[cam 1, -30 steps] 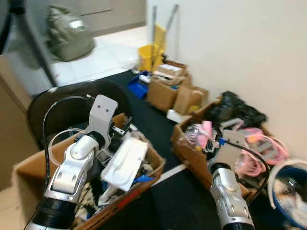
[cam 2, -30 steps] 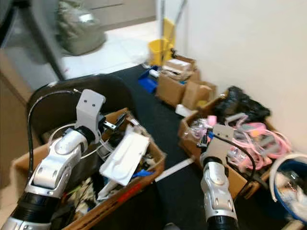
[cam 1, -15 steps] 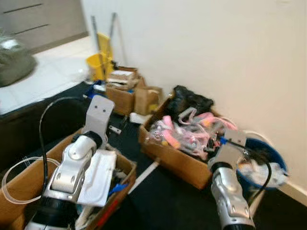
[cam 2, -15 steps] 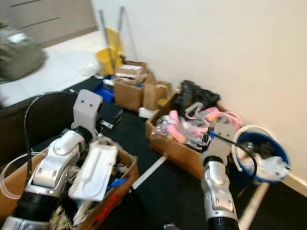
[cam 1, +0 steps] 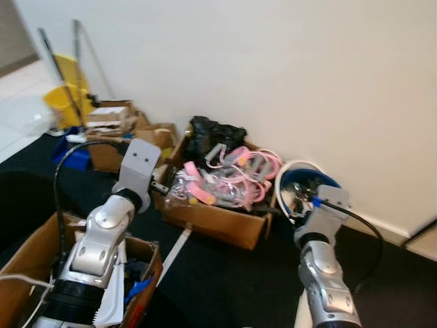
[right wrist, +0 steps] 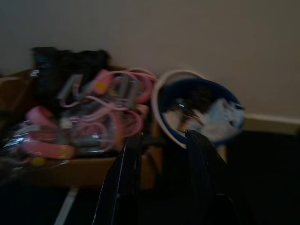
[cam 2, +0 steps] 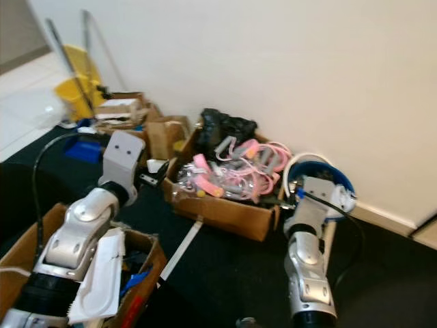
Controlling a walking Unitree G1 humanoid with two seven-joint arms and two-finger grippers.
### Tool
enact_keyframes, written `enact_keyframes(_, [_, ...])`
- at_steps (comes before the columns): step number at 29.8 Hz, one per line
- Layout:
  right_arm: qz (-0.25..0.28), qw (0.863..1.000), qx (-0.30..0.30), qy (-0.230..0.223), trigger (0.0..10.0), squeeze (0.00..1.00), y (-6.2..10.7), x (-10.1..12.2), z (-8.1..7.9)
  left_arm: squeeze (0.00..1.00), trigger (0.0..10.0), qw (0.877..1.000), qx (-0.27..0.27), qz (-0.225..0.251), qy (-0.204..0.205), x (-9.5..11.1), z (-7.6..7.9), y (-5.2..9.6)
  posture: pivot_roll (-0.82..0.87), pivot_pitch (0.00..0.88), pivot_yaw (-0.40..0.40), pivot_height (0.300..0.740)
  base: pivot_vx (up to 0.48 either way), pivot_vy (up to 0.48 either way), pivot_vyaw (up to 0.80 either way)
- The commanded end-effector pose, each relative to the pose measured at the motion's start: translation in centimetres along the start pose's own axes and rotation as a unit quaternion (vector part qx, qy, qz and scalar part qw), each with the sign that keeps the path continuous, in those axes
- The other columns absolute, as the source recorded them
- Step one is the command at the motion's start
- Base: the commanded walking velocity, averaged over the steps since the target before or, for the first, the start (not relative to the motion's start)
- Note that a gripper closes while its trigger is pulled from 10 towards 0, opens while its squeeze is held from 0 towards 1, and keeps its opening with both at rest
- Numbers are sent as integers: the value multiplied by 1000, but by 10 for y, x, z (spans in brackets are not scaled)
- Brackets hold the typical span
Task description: Picking trash to rubbish bin
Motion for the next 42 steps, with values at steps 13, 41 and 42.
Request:
enact_keyframes(13, [-12,1000,-16,5,10000,0,2,-5,8,0,10000,1000,24,-16,-11,-8,-5,-1,14,151,60,740,0,0,-800])
enact_keyframes(41, [-23,999,-27,3,10000,0,3,-9,14,0,10000,999,40,-2,-9,-7,-6,-5,6,142,76,740,0,0,-800])
enact_keyframes(42, [-23,999,-27,3,10000,0,3,-9,14,0,10000,999,40,-2,-9,-7,-6,-5,6,142,76,740,0,0,-800])
Point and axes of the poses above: a point about 5 cm out from each wrist's last joint towards the gripper, its own y axis pointing back from the gripper into the wrist, its own x axis along the axis of the wrist's last joint, z = x × y, the point moved 3 cm from there along -y, pointing out of the wrist towards the gripper, and after that the axes turned 8 degrees about -y, right-handed, at the moved point
